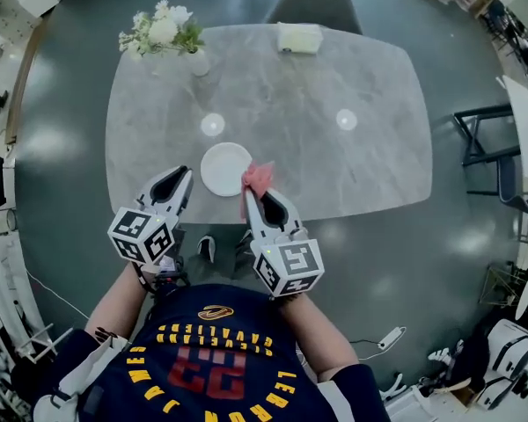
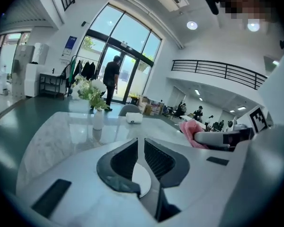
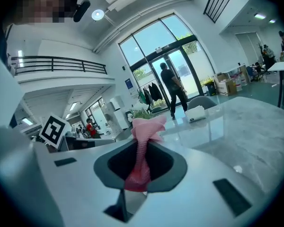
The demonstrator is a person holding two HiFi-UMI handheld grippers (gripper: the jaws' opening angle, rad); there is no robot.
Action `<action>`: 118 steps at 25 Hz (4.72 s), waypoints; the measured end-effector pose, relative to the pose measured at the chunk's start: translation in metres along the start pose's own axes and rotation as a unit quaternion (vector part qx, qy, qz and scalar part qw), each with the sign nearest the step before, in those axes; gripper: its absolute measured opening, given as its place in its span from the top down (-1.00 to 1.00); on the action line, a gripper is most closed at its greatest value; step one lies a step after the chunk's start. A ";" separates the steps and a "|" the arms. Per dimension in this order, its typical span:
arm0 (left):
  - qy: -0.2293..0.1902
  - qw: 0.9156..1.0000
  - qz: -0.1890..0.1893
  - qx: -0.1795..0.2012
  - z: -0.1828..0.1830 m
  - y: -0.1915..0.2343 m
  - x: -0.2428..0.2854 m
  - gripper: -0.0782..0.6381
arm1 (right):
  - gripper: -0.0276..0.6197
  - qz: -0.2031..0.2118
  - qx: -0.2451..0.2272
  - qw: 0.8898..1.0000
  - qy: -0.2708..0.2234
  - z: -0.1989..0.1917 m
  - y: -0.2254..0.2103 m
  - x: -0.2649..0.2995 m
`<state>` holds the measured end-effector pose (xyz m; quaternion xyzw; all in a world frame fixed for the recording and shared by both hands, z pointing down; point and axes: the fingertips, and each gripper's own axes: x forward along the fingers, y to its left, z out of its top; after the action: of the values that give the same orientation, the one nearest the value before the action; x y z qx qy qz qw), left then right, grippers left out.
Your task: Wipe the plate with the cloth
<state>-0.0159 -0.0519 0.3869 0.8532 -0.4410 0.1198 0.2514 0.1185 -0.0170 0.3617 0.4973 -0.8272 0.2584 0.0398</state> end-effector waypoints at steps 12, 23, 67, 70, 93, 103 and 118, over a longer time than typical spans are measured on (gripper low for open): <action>0.131 0.984 0.028 -0.114 -0.097 0.066 0.062 0.64 | 0.77 0.013 0.021 0.997 0.075 -0.050 -0.035 0.090; 0.236 0.951 0.022 -0.198 -0.174 0.104 0.097 0.54 | 0.77 0.010 0.022 0.990 0.140 -0.101 -0.034 0.155; 0.269 0.922 0.021 -0.278 -0.199 0.107 0.108 0.69 | 0.77 -0.061 0.037 0.961 0.269 -0.187 -0.086 0.196; 0.269 0.921 0.024 -0.279 -0.199 0.107 0.107 0.69 | 0.77 -0.080 0.043 0.960 0.266 -0.182 -0.101 0.186; 0.244 0.917 0.023 -0.315 -0.200 0.105 0.106 0.69 | 0.77 0.025 0.016 0.950 0.309 -0.203 -0.011 0.192; 0.240 0.917 0.022 -0.318 -0.200 0.106 0.105 0.69 | 0.77 0.000 0.014 0.943 0.333 -0.214 -0.036 0.190; 0.244 0.917 0.024 -0.316 -0.201 0.107 0.106 0.68 | 0.77 -0.102 0.035 0.947 0.302 -0.190 -0.114 0.148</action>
<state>-0.0374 -0.0699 0.6367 0.6629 -0.4013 0.1848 0.6044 0.1042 -0.0899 0.6179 0.4784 -0.7122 0.4196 0.2964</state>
